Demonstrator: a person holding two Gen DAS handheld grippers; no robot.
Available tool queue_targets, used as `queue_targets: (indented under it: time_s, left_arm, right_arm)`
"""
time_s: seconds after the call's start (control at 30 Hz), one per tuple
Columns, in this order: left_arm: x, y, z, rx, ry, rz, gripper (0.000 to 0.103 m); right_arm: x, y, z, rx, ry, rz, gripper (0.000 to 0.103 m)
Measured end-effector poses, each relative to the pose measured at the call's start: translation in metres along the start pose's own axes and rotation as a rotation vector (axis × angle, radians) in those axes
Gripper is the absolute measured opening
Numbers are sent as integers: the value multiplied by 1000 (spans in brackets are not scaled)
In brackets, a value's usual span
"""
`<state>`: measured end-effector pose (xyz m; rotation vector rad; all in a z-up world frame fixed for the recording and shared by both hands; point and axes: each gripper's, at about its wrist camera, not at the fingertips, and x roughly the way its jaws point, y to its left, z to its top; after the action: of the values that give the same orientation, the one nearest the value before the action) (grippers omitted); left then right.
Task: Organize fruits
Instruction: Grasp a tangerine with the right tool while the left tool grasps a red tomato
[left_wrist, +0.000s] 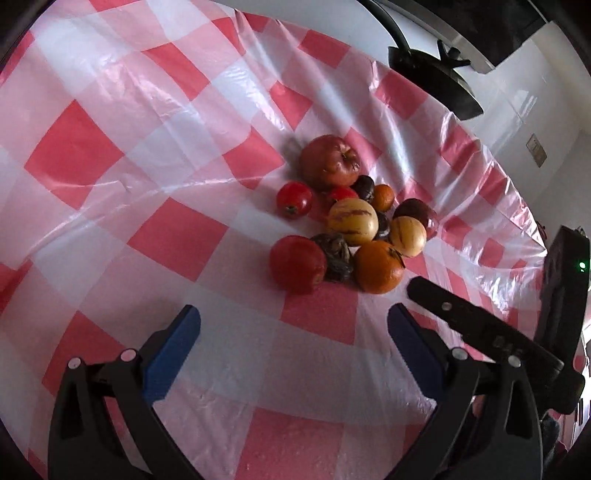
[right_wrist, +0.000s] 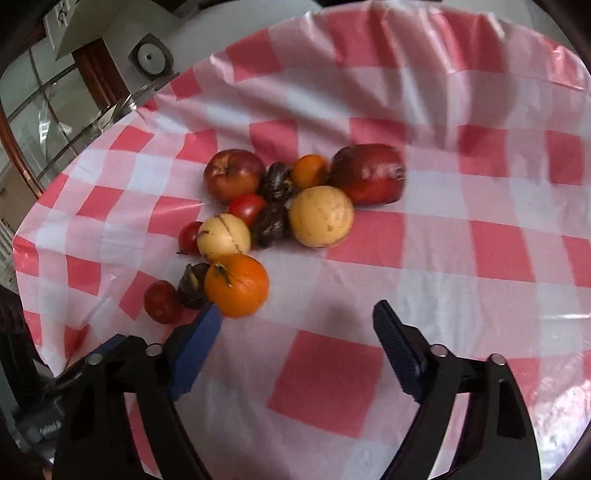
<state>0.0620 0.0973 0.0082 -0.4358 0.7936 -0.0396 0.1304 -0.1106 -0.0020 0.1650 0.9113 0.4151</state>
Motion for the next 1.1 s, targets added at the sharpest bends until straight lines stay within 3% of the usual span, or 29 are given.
queue_targets:
  time_s: [0.2,0.37,0.5,0.53,0.73,0.83,1.1]
  left_arm:
    - [-6,4,1,-17,-38,11,101]
    - [-7,5,1,-23,-42,24,101]
    - [-8,4,1,-17,-47,23,101]
    - [-7,4,1,-12,-46,17,101]
    - [-8,1,1,2,-47,25,101]
    - [-7,-1,1,12,-44,31,101]
    - [-4,-2,1,12,-31,41,101]
  right_arm:
    - [23,28,10,-91,26,0,62]
    - [33,38,14,-116,31,-34,56]
    - [37,33,17,-92,44,-4,54]
    - [36,33,17,-98,48,14,44]
    - [9,8,2,-87,21,-89,44]
    - [-2,-12,-2,-40,20,-69,45]
    - [9,3,-3,-127,36,-156,48]
